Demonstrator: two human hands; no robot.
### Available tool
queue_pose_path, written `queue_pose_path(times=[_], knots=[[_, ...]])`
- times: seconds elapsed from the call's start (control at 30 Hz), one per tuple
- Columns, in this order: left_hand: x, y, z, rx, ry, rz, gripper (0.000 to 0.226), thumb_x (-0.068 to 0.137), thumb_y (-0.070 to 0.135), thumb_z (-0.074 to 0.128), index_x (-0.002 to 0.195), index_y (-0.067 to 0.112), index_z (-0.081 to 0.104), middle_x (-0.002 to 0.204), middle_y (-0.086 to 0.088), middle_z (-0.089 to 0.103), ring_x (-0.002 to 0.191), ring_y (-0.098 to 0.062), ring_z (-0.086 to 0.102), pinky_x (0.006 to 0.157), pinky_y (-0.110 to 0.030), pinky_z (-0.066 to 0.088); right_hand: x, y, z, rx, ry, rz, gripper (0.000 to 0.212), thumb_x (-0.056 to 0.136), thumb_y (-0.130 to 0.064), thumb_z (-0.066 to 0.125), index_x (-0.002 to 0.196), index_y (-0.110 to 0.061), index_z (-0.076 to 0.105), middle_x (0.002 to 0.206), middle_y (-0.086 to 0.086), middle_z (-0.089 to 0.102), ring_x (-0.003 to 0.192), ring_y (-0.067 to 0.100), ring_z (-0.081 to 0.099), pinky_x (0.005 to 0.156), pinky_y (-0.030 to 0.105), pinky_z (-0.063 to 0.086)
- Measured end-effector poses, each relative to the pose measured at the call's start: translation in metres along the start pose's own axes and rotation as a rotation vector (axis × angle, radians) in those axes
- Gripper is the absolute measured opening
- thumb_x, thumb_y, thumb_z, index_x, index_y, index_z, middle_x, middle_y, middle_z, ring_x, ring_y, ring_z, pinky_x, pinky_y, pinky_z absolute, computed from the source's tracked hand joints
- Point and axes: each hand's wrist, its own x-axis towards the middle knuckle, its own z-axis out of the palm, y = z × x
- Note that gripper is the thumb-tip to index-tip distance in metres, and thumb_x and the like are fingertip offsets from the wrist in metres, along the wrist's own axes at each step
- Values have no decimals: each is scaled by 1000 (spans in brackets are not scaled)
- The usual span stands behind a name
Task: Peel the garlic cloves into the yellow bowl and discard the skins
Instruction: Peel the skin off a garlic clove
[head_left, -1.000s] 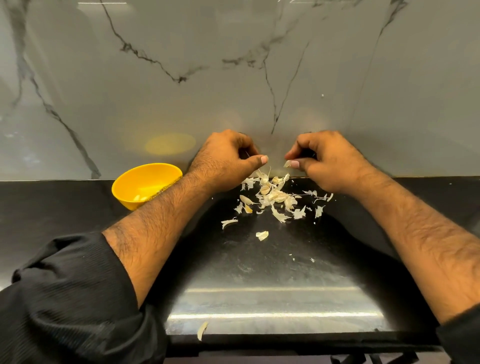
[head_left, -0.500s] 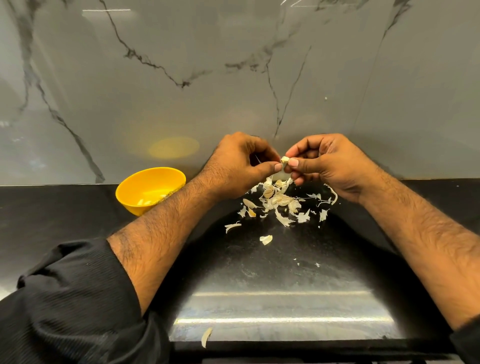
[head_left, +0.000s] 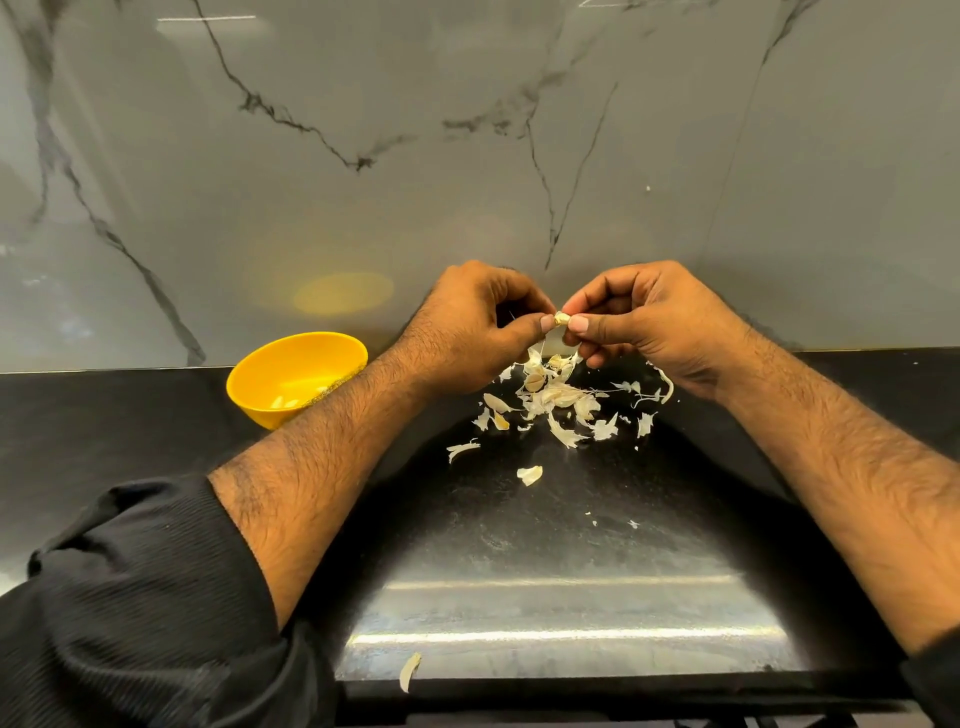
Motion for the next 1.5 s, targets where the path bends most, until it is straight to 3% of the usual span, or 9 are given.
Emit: queue_pose_path(times=[0.23, 0.4, 0.57, 0.77, 0.97, 1.13, 1.37, 1.5], knots=[[0, 0, 3, 116, -35, 25, 9, 102, 23, 70, 104, 18, 77, 84, 10, 74, 76, -6, 72, 78, -38, 66, 0, -1, 1, -54, -23, 29, 16, 91, -3, 74, 106, 2, 74, 93, 21, 78, 78, 29, 74, 67, 33, 66], [-1, 3, 5, 143, -28, 34, 9, 99, 20, 65, 97, 18, 74, 80, 6, 72, 73, -12, 71, 73, -43, 65, -2, -2, 3, -37, -35, 44, 15, 91, -2, 74, 105, 2, 75, 94, 24, 77, 75, 27, 73, 66, 31, 65], [-1, 2, 3, 45, -29, 7, 7, 101, 16, 67, 97, 14, 71, 80, 3, 72, 68, -11, 73, 70, -37, 66, -3, -3, 2, 72, -57, 58, 19, 90, 1, 72, 108, 7, 73, 96, 29, 74, 71, 23, 71, 63, 28, 64], [-2, 2, 1, -86, -60, -45, 7, 102, 14, 67, 99, 8, 71, 77, 1, 73, 64, -14, 72, 57, -22, 57, -4, -5, -2, 162, -84, 89, 23, 88, 0, 70, 109, 6, 73, 89, 20, 73, 73, 20, 70, 65, 28, 63], [-2, 1, -1, -363, -127, -113, 10, 104, 7, 64, 103, 1, 72, 78, -7, 73, 61, -17, 68, 53, -26, 56, -3, -4, 0, 274, -43, 104, 18, 94, 4, 67, 110, 2, 73, 92, 15, 73, 77, 20, 70, 65, 27, 62], [-2, 0, 2, -389, -128, -92, 11, 104, 8, 65, 105, -1, 72, 80, -9, 73, 61, -17, 68, 53, -27, 55, -4, -6, 1, 377, -51, 113, 21, 89, -1, 71, 110, 3, 74, 94, 15, 72, 78, 19, 69, 69, 29, 63], [-2, 1, 4, -335, -122, -84, 9, 103, 11, 68, 100, 3, 73, 76, -7, 73, 61, -19, 67, 53, -28, 55, -5, -11, 0, 436, -87, 121, 45, 80, 5, 70, 120, -7, 56, 86, 17, 70, 76, 24, 69, 64, 31, 61], [-2, -1, 1, -268, -38, -120, 10, 102, 9, 65, 97, 4, 73, 73, -4, 71, 58, -10, 65, 53, -22, 53, -5, -12, -1, 431, -148, 94, 50, 82, 7, 68, 126, -9, 50, 84, 16, 69, 74, 24, 69, 64, 32, 60]])
